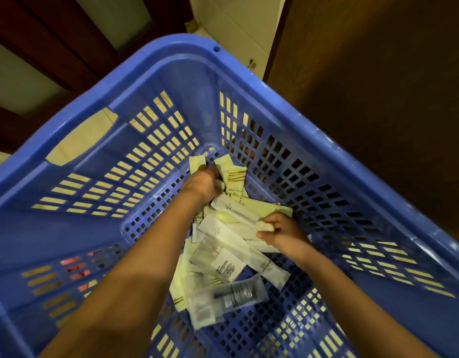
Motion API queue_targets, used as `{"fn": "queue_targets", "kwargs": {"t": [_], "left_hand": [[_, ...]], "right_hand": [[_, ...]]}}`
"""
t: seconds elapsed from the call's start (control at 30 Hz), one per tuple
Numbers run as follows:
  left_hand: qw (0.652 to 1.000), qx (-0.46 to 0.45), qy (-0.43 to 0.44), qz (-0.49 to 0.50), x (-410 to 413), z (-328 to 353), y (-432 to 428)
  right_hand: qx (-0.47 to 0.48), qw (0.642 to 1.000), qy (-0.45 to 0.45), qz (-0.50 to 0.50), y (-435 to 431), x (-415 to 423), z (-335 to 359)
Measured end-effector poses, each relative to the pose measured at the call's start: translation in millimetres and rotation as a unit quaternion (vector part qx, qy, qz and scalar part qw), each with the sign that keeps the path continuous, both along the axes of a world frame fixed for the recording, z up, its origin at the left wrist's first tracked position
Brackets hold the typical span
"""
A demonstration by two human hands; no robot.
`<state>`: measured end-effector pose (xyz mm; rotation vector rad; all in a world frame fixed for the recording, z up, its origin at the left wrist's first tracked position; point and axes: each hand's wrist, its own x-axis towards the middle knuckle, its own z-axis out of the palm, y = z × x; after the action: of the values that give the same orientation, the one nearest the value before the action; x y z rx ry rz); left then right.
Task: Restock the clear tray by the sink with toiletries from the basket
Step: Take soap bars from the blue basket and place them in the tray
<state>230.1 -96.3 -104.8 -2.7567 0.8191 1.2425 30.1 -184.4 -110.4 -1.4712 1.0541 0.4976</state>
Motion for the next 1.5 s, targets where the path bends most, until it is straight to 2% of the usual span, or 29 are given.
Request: {"fn": "queue_targets", "kwargs": {"t": [0.23,0.43,0.53,0.67,0.8,1.03,1.1,1.17,1.37,1.5], "left_hand": [[0.999,-0.032,-0.037,0.017,-14,6,13],[0.98,-0.095,-0.072,0.161,-23,38,46],[0.939,-0.197,0.007,0.28,-34,78,52],[0.875,-0.316,0.152,0.333,-64,148,61],[0.816,-0.369,0.25,0.367,-101,211,73],[0.711,-0.41,0.341,0.458,-149,314,116],[0.681,-0.418,0.387,0.46,-164,348,128],[0.669,-0.431,0.417,0.439,-182,381,135],[0.669,-0.462,0.464,0.351,-238,451,134],[0.684,-0.451,0.503,0.277,-294,481,116]], "right_hand": [[0.055,0.998,-0.003,-0.043,7,-8,11],[0.047,0.997,-0.046,-0.035,7,-7,40],[0.05,0.995,-0.076,-0.044,6,-6,70],[0.003,0.993,-0.112,-0.037,11,-12,122],[-0.025,0.981,-0.171,-0.082,24,-17,191],[-0.048,0.93,-0.288,-0.222,80,-67,320],[-0.051,0.917,-0.298,-0.261,103,-88,350],[-0.056,0.903,-0.306,-0.297,122,-110,376],[-0.073,0.846,-0.366,-0.381,151,-178,440],[-0.102,0.801,-0.389,-0.444,162,-234,473]]}}
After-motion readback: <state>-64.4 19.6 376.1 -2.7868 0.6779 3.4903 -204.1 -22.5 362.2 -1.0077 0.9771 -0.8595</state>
